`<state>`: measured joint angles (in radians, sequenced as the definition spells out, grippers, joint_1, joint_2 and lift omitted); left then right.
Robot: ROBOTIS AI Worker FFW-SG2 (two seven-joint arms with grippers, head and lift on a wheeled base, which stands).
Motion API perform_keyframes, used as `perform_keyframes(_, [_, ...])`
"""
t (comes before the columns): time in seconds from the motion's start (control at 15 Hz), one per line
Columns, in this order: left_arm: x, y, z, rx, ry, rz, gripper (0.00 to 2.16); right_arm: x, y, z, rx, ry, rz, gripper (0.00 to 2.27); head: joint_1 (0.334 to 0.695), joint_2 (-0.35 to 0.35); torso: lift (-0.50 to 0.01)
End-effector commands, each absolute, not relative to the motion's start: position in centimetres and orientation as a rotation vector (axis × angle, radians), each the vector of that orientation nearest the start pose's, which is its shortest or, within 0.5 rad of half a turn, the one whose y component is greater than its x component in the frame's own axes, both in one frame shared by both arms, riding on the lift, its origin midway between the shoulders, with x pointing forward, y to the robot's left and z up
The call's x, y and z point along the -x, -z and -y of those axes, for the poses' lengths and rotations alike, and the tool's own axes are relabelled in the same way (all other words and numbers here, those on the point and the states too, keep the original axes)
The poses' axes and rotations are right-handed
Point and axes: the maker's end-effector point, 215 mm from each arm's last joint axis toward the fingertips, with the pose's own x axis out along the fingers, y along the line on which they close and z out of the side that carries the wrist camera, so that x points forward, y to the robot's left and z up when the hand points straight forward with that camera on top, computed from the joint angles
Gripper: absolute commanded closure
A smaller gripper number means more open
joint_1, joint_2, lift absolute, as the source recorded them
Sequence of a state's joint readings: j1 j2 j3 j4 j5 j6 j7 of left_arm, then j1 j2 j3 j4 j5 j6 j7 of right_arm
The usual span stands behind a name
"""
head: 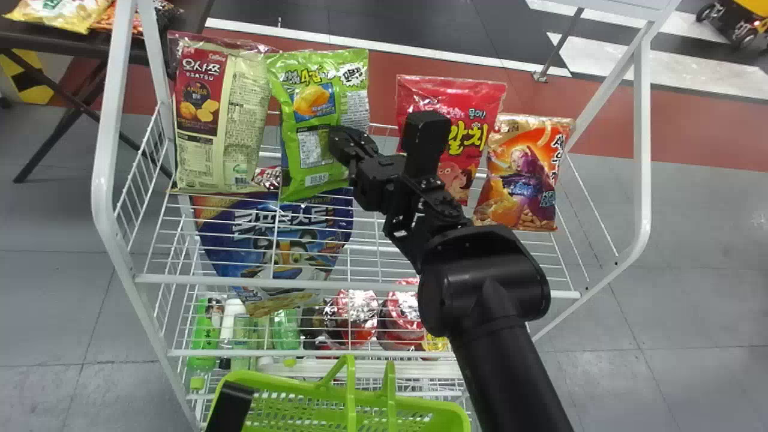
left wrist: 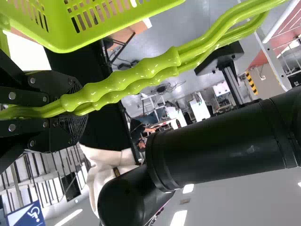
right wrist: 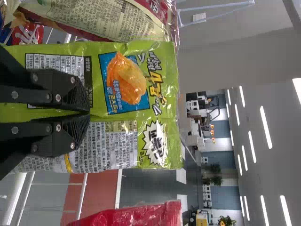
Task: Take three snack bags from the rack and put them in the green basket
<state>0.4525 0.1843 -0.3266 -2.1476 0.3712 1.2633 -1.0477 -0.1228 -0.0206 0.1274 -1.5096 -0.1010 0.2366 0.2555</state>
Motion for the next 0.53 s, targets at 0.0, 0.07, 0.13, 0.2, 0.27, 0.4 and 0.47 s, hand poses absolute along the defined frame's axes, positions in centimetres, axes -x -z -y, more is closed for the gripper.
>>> perform_keyframes(0.0, [-11.9, 40.6, 7.2, 0.734, 1.466, -1.109, 1.8, -60.0, 37.0, 10.6, -0.085, -0.391, -0.157, 2.19, 0.695, -0.268, -0.007])
perform_keyframes(0.07, [-11.9, 40.7, 7.2, 0.733, 1.465, -1.109, 1.8, -59.4, 36.9, 10.5, -0.096, -0.4, -0.154, 2.19, 0.695, -0.271, -0.007])
perform_keyframes(0.13, [-11.8, 40.7, 7.2, 0.734, 1.464, -1.111, 1.8, -58.5, 36.5, 10.3, -0.103, -0.413, -0.15, 2.19, 0.695, -0.273, -0.007])
perform_keyframes(0.2, [-11.8, 40.6, 7.3, 0.732, 1.465, -1.109, 1.8, -57.6, 35.9, 10.0, -0.117, -0.434, -0.151, 2.19, 0.695, -0.274, -0.007])
perform_keyframes(0.27, [-11.7, 40.5, 7.3, 0.739, 1.471, -1.109, 1.8, -56.6, 35.5, 9.5, -0.128, -0.458, -0.162, 2.19, 0.695, -0.276, -0.007])
perform_keyframes(0.4, [-11.4, 40.3, 7.7, 0.735, 1.486, -1.11, 1.8, -55.2, 34.7, 9.4, -0.154, -0.49, -0.178, 2.19, 0.695, -0.277, -0.007])
perform_keyframes(0.47, [-11.4, 40.2, 7.7, 0.734, 1.486, -1.108, 1.8, -54.5, 34.3, 9.5, -0.179, -0.506, -0.183, 2.19, 0.695, -0.279, -0.007])
